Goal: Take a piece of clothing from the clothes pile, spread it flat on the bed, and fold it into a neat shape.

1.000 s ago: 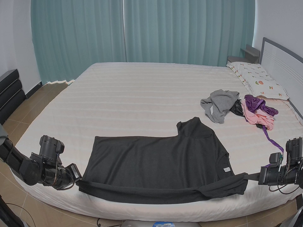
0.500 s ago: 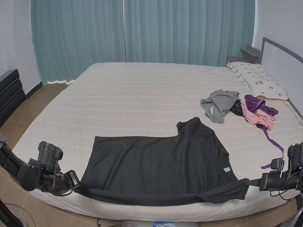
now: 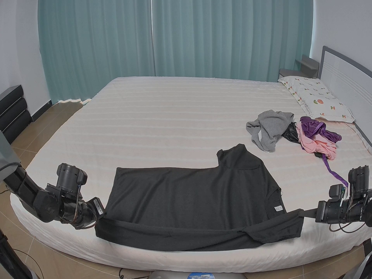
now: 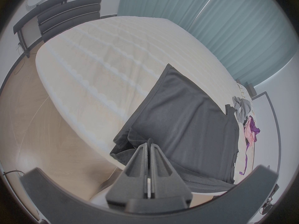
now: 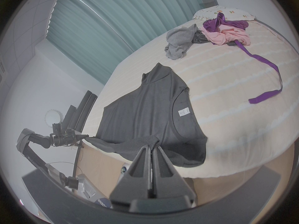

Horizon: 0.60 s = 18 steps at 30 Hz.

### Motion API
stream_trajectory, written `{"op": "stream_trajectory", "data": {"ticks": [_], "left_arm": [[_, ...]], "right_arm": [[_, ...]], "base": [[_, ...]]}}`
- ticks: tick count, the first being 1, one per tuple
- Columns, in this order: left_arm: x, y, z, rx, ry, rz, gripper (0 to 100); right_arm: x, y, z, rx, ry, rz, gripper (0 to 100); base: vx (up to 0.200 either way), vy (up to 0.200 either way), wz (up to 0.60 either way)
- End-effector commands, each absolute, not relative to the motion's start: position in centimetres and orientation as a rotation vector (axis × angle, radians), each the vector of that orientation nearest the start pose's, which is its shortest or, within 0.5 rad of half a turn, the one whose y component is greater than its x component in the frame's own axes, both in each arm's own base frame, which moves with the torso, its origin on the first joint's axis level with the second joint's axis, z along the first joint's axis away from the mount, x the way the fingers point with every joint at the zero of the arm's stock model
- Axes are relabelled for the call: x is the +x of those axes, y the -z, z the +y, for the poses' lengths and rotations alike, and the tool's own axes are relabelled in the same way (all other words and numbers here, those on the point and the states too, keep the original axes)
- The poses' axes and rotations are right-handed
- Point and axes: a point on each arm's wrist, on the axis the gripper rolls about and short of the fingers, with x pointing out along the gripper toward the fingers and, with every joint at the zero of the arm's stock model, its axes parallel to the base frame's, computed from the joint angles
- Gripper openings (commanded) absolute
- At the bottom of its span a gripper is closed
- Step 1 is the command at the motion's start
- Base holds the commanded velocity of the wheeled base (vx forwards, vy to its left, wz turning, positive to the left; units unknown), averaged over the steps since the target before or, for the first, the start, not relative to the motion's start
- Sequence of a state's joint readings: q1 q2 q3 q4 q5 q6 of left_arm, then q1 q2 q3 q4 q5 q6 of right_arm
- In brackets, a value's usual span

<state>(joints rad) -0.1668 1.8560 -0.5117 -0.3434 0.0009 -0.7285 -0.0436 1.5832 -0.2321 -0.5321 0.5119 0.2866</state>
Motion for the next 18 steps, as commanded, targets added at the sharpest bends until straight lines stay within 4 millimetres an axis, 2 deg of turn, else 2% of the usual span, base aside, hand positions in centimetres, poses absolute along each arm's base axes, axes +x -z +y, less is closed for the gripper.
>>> {"op": "stream_trajectory", "data": {"ticks": [1,10,18], "left_arm": [[27.2,-3.4,-4.5,-0.579,-0.235,1.023,0],[30.3,-2.5,-5.0,-0.573,-0.242,0.999,0],[31.6,-1.2,-5.1,-0.544,-0.290,0.993,0]], "right_arm": [[21.4,-5.9,0.0,0.502,-0.293,0.904,0],[24.8,-3.8,-0.3,0.515,-0.274,0.959,0],[27.6,-2.2,-0.4,0.520,-0.272,0.977,0]], "base": [[0.000,0.000,0.00],[0.000,0.000,0.00],[0.000,0.000,0.00]]}}
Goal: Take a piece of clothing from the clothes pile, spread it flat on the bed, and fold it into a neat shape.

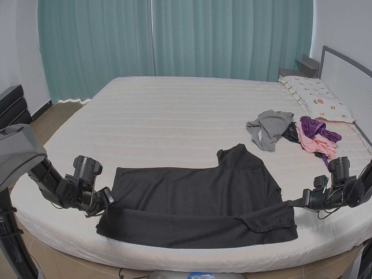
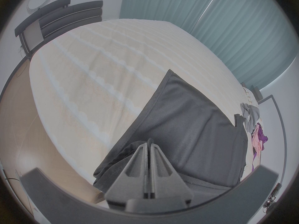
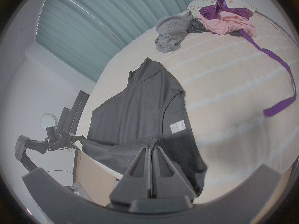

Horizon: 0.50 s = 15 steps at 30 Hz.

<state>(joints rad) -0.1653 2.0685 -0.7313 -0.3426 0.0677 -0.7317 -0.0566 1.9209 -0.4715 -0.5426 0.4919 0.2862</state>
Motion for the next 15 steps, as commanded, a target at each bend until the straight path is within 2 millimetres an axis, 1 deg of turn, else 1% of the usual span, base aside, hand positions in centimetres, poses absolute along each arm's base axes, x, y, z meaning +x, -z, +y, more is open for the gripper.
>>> {"op": "stream_trajectory", "data": {"ticks": [1,3,8,12,15], "left_arm": [[31.6,-1.2,-5.1,-0.544,-0.290,0.991,0],[31.5,-1.3,-5.0,-0.546,-0.292,0.993,0],[31.2,-2.2,-4.8,-0.553,-0.289,0.973,0],[30.4,-3.0,-4.7,-0.556,-0.281,0.958,0],[30.5,-2.9,-4.7,-0.555,-0.283,0.961,0]], "right_arm": [[27.9,-2.2,-0.4,0.519,-0.273,0.973,0],[28.1,-2.3,-0.4,0.517,-0.275,0.966,0],[28.0,-3.1,-0.4,0.512,-0.281,0.939,0],[27.3,-4.2,-0.4,0.507,-0.288,0.909,0],[27.2,-4.2,-0.3,0.505,-0.289,0.910,0]], "base": [[0.000,0.000,0.00],[0.000,0.000,0.00],[0.000,0.000,0.00],[0.000,0.000,0.00],[0.000,0.000,0.00]]}}
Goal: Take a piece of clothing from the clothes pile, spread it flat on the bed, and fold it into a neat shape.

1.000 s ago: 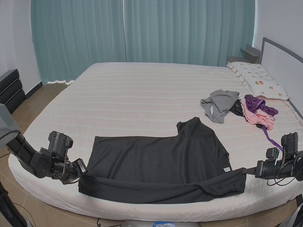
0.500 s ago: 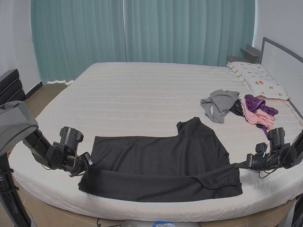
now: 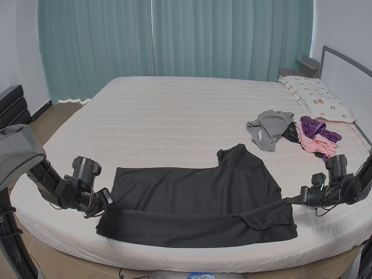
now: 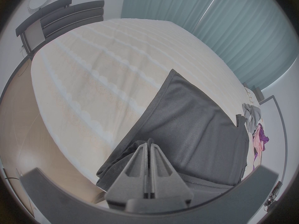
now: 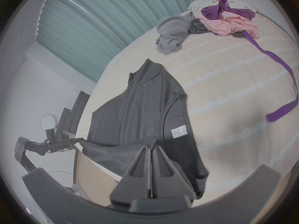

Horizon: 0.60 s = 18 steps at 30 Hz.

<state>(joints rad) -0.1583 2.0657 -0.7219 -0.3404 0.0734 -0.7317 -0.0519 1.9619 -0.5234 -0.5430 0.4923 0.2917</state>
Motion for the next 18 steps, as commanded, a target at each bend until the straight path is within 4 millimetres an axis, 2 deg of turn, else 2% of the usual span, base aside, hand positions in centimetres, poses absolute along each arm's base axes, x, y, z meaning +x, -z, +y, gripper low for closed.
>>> {"op": "stream_trajectory", "data": {"ticks": [1,9,18], "left_arm": [[30.5,-2.7,-4.7,-0.555,-0.286,0.966,0],[31.3,-1.2,-4.6,-0.554,-0.304,0.994,0],[32.8,0.2,-4.9,-0.555,-0.304,1.012,0]], "right_arm": [[27.2,-4.2,-0.2,0.503,-0.291,0.912,0],[28.1,-3.5,-0.1,0.504,-0.293,0.925,0],[30.6,-1.4,0.6,0.485,-0.281,0.961,0]], "base": [[0.000,0.000,0.00],[0.000,0.000,0.00],[0.000,0.000,0.00]]}}
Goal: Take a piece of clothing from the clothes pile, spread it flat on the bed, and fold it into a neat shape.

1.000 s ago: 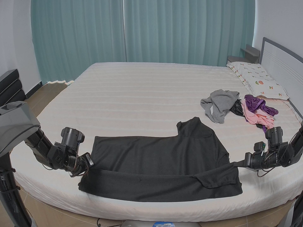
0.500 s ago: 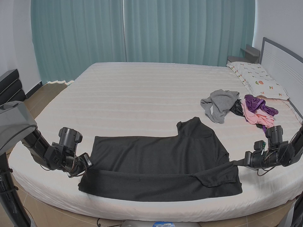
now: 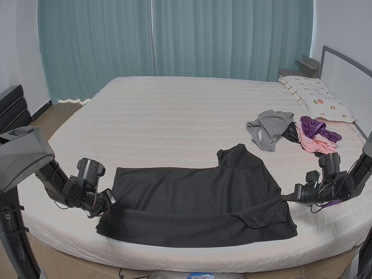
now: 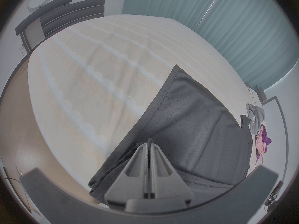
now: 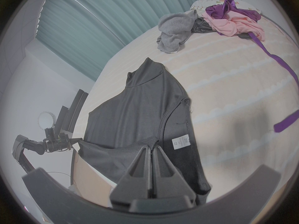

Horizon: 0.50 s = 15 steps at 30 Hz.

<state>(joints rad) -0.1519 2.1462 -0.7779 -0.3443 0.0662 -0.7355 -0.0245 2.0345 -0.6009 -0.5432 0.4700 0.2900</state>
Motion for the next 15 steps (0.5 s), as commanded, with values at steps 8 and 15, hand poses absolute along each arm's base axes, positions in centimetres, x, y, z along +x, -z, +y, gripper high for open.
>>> {"op": "stream_trajectory", "data": {"ticks": [8,15], "left_arm": [[33.5,1.2,-4.9,-0.554,-0.309,1.023,0],[33.5,1.1,-4.9,-0.570,-0.300,1.024,100]], "right_arm": [[32.1,-0.7,1.1,0.474,-0.293,0.962,0],[32.2,-0.8,1.1,0.498,-0.285,0.958,100]], "base": [[0.000,0.000,0.00],[0.000,0.000,0.00]]}}
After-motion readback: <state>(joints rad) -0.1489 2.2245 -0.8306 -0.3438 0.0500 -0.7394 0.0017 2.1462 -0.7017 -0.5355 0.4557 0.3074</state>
